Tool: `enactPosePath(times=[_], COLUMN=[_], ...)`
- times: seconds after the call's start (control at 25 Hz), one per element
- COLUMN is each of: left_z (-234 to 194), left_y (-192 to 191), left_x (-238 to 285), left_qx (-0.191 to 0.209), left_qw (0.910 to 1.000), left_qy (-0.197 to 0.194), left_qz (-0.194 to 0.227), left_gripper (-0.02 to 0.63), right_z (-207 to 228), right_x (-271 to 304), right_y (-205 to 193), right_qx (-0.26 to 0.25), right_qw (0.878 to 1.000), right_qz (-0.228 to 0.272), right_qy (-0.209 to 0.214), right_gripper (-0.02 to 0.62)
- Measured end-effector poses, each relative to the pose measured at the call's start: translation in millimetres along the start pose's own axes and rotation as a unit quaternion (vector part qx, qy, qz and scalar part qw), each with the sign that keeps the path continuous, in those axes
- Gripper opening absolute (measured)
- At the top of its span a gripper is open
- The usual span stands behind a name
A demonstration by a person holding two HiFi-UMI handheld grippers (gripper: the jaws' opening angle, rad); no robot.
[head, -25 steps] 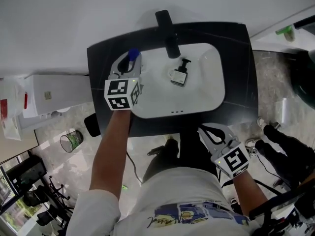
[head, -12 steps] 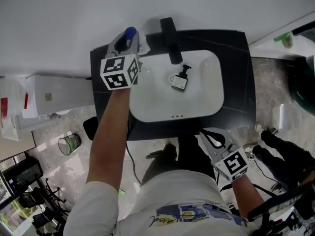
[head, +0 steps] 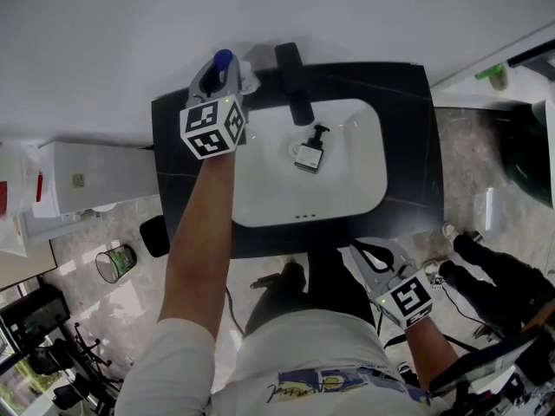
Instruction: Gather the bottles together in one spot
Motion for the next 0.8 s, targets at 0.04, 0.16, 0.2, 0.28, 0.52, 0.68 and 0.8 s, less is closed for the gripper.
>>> enactPosePath(times=[0.04,0.16,0.2,0.28,0.52,0.68,0.8], left_z=[0.3,3.0,4.6,7.5,9.8,11.7,12.2], left_y=[-1.5,-9.9,-12.6,-15.5,-18.1,-17.8,-23.0], left_x=[1.2,3.1,2.8,1.4,-0.1,0.1,-6.1], left_qx=[0.003,0.021,0.03,0.045,0.055,0.077,0.088], left_qw=[1.0,0.9998,0.9995,0.9989,0.9984,0.9969,0.9958], left_qy=[0.0,0.0,0.0,0.001,0.012,0.015,0.026], left_qz=[0.003,0.004,0.006,0.009,0.009,0.004,0.0], left_gripper=[0.078,0.08,0.081,0.083,0.093,0.245,0.326], right_z=[0.1,1.6,2.5,3.9,3.0,4.4,4.2], right_x=[0.5,0.6,0.1,-0.5,0.6,-0.9,-0.4], right_y=[-1.0,-0.4,0.8,0.9,1.6,-0.3,-6.2], right_qx=[0.0,-0.002,-0.003,-0.004,-0.007,-0.007,-0.004], right_qw=[1.0,1.0,1.0,1.0,1.0,1.0,1.0], right_qz=[-0.002,-0.005,-0.007,-0.007,-0.015,-0.013,-0.021], right_qy=[0.0,0.0,0.0,-0.001,0.004,0.005,0.007], right_gripper=[0.002,0.002,0.002,0.002,0.002,0.002,0.002])
Point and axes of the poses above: the fingertips, and each gripper's own axes: x forward along the fingers, z to its right, y out of its top, the point moved 5 cm from there along -x, backward along the fingers, and after that the axes turned 6 degrees about -z, right-handed, at the moved point
